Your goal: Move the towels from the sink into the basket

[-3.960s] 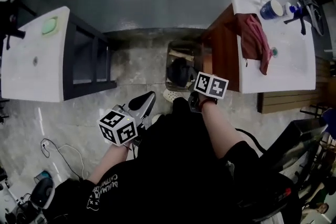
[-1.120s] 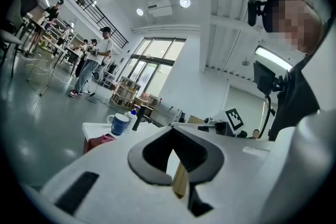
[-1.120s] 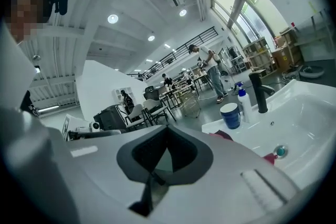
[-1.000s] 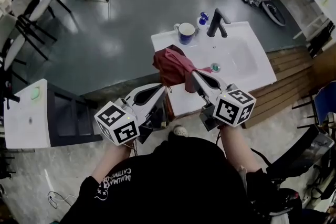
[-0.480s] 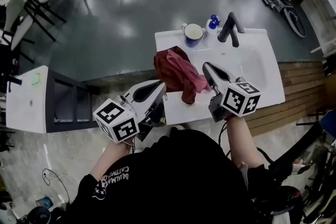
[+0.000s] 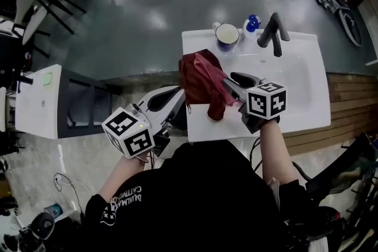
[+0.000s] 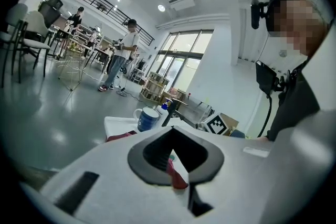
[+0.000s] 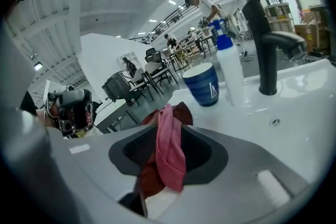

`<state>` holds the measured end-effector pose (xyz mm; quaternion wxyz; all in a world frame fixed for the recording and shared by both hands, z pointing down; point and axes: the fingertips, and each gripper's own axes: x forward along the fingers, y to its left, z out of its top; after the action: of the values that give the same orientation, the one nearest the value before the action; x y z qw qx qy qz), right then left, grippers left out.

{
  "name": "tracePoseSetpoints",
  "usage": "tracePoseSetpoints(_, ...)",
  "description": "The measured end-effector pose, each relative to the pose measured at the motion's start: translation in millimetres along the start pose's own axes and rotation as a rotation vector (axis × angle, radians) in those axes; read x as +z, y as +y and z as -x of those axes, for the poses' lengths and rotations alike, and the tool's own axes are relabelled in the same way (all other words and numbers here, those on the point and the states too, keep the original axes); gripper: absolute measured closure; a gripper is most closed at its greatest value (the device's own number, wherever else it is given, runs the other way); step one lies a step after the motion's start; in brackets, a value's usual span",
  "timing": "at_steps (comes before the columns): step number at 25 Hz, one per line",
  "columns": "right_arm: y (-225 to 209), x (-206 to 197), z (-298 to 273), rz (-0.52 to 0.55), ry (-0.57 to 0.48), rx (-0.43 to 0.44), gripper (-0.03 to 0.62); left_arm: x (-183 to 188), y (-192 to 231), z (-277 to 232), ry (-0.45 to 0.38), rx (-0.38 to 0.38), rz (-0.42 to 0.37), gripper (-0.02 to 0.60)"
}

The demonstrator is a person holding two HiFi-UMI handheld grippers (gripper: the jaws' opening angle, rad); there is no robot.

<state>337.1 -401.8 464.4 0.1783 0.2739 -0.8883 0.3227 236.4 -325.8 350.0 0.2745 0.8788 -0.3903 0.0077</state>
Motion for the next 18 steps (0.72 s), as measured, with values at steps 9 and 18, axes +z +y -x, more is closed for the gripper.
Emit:
tracePoseSetpoints(9, 0, -29, -34, -0.031, 0.094, 0.053, 0.447, -4, 10, -1, 0.002, 0.048, 0.008, 0.581)
tracePoseSetpoints(18, -14, -22, -30, -0.085, 0.057, -0.019, 0.543, -5, 12, 1, -0.009, 0.053, 0.011, 0.581)
